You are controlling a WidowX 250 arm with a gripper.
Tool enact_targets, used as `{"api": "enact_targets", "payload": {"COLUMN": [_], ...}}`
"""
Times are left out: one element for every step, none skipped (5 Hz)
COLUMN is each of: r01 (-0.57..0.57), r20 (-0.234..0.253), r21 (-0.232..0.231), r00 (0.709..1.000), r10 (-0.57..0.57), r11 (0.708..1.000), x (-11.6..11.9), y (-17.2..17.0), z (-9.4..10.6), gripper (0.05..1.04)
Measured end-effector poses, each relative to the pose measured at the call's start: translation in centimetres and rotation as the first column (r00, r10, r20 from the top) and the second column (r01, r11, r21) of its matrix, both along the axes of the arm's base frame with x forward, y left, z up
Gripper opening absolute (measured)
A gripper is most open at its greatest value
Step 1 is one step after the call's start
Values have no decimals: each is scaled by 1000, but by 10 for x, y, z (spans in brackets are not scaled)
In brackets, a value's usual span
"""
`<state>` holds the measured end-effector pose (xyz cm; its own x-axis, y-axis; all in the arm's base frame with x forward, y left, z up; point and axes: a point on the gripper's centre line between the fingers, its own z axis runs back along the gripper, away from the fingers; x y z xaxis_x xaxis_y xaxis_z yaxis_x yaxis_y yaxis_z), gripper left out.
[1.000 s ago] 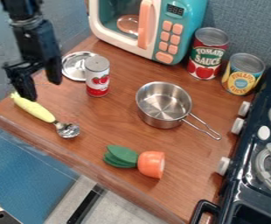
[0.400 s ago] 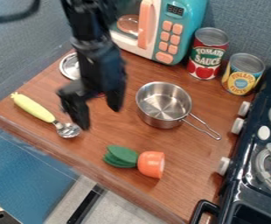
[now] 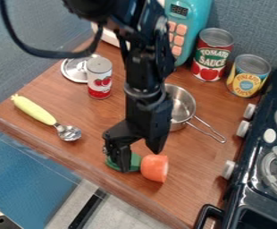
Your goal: Push the orange object below the silver pot
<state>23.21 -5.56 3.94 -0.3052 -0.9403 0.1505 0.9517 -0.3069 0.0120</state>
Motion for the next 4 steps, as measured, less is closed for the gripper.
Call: {"api": "enact_targets", "payload": {"r01": [-39, -95, -130, -141], "r20": [-10, -2, -22, -20], "r21": [-38, -89, -114, -100], "r00": [999, 995, 992, 990], "r10": [38, 96, 128, 140], "r11": [999, 991, 985, 985], "x": [5, 17, 19, 25], "y": [-2, 1, 6, 8], "z": [-15, -20, -28, -35], "gripper": [1000, 1000, 1001, 1001]}}
